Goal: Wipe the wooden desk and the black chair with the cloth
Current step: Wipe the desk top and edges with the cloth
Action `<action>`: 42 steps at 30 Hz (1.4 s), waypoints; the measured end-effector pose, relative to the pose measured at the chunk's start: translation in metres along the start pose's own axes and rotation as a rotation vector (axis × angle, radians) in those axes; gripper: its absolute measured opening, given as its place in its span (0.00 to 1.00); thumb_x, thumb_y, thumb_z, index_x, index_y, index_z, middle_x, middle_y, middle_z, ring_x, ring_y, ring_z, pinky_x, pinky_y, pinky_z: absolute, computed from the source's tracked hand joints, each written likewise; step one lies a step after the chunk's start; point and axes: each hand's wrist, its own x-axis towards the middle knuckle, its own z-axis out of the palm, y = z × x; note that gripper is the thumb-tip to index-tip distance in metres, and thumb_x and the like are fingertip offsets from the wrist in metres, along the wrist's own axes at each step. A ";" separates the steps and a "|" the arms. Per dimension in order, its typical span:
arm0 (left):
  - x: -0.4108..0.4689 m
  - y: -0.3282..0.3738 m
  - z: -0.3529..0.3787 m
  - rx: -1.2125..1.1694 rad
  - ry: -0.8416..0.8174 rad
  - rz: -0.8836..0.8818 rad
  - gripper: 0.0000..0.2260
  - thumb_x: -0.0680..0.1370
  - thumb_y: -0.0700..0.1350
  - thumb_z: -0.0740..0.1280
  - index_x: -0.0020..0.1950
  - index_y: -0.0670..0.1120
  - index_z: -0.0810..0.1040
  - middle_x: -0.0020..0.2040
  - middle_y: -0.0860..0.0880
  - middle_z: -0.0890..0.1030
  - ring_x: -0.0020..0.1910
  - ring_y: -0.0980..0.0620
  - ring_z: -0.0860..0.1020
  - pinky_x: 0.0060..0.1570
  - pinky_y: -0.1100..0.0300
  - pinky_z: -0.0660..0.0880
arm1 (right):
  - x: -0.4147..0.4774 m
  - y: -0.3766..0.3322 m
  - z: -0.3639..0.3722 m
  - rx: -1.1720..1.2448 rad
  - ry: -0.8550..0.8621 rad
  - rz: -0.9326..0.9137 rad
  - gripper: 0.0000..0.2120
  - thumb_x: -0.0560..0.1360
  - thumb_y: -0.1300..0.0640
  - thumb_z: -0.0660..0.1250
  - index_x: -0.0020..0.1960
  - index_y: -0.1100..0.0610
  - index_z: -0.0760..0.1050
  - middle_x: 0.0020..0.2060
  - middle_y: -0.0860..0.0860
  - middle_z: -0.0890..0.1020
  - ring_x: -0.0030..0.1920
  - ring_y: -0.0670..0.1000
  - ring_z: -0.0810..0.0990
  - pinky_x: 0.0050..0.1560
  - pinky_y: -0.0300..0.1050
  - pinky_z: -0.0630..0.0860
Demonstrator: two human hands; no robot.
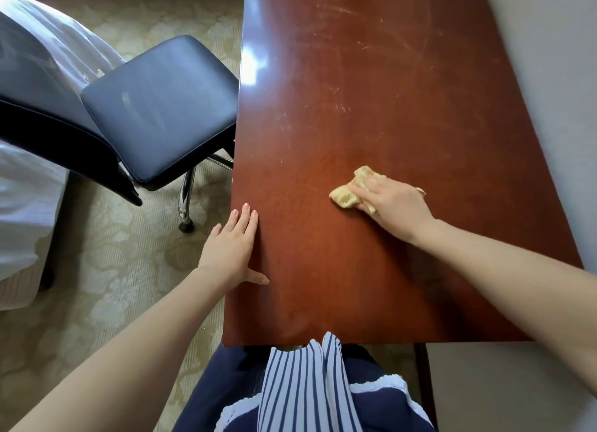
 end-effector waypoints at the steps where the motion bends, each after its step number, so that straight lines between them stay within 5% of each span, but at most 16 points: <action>1: 0.000 0.000 0.000 -0.005 0.003 -0.001 0.58 0.64 0.67 0.71 0.77 0.43 0.37 0.78 0.45 0.38 0.77 0.47 0.43 0.74 0.50 0.52 | 0.014 -0.001 0.000 0.014 -0.035 0.078 0.19 0.79 0.53 0.63 0.69 0.54 0.71 0.67 0.56 0.73 0.67 0.56 0.71 0.62 0.50 0.70; 3: 0.001 0.000 0.001 -0.011 0.010 0.000 0.58 0.64 0.67 0.71 0.77 0.43 0.37 0.78 0.45 0.38 0.77 0.47 0.43 0.74 0.51 0.52 | 0.041 -0.007 0.001 0.026 -0.087 0.191 0.21 0.81 0.50 0.56 0.73 0.50 0.63 0.72 0.52 0.66 0.73 0.53 0.62 0.65 0.48 0.65; 8: 0.000 -0.001 0.002 -0.024 0.030 0.004 0.58 0.64 0.67 0.71 0.77 0.43 0.38 0.78 0.46 0.39 0.77 0.47 0.43 0.73 0.51 0.52 | 0.097 -0.040 0.005 0.023 -0.112 0.358 0.17 0.82 0.51 0.54 0.70 0.53 0.65 0.68 0.55 0.69 0.68 0.58 0.65 0.63 0.54 0.66; 13: -0.001 -0.007 0.006 -0.038 0.049 0.003 0.57 0.64 0.68 0.70 0.78 0.45 0.38 0.78 0.48 0.40 0.77 0.49 0.43 0.73 0.47 0.49 | 0.104 -0.074 0.021 0.063 -0.123 0.368 0.18 0.82 0.53 0.54 0.72 0.50 0.62 0.73 0.53 0.64 0.74 0.57 0.57 0.71 0.55 0.56; 20: -0.006 -0.027 0.008 -0.141 0.176 0.032 0.49 0.67 0.68 0.68 0.78 0.50 0.48 0.79 0.52 0.49 0.77 0.51 0.46 0.73 0.44 0.41 | 0.050 -0.114 0.035 0.079 -0.109 -0.042 0.21 0.81 0.56 0.56 0.73 0.50 0.63 0.73 0.53 0.65 0.73 0.55 0.61 0.72 0.53 0.52; 25: -0.021 -0.038 0.028 -0.118 0.162 -0.018 0.54 0.65 0.71 0.66 0.78 0.47 0.42 0.78 0.48 0.41 0.77 0.48 0.41 0.73 0.44 0.41 | -0.006 -0.123 0.036 0.110 -0.049 -0.361 0.18 0.70 0.58 0.74 0.59 0.52 0.80 0.60 0.54 0.80 0.61 0.57 0.78 0.63 0.58 0.70; 32: -0.029 -0.063 0.037 -0.168 0.084 -0.035 0.54 0.66 0.70 0.66 0.78 0.45 0.39 0.78 0.48 0.38 0.77 0.48 0.40 0.73 0.46 0.42 | -0.012 -0.102 0.036 -0.014 -0.055 -0.887 0.16 0.78 0.57 0.57 0.62 0.49 0.77 0.61 0.48 0.79 0.63 0.51 0.76 0.62 0.52 0.73; 37: -0.031 -0.087 0.036 -0.164 0.107 -0.029 0.51 0.69 0.69 0.63 0.78 0.46 0.40 0.78 0.48 0.40 0.77 0.49 0.41 0.73 0.47 0.42 | 0.050 -0.100 0.028 0.008 -0.059 -0.696 0.14 0.75 0.58 0.66 0.60 0.53 0.79 0.60 0.53 0.80 0.60 0.56 0.78 0.59 0.57 0.75; 42: -0.028 -0.107 0.031 -0.149 0.089 0.031 0.49 0.70 0.69 0.63 0.78 0.47 0.41 0.78 0.49 0.41 0.77 0.49 0.41 0.74 0.47 0.42 | 0.115 -0.107 0.024 0.009 -0.260 -0.329 0.20 0.83 0.55 0.54 0.74 0.45 0.60 0.75 0.47 0.59 0.76 0.50 0.54 0.74 0.52 0.52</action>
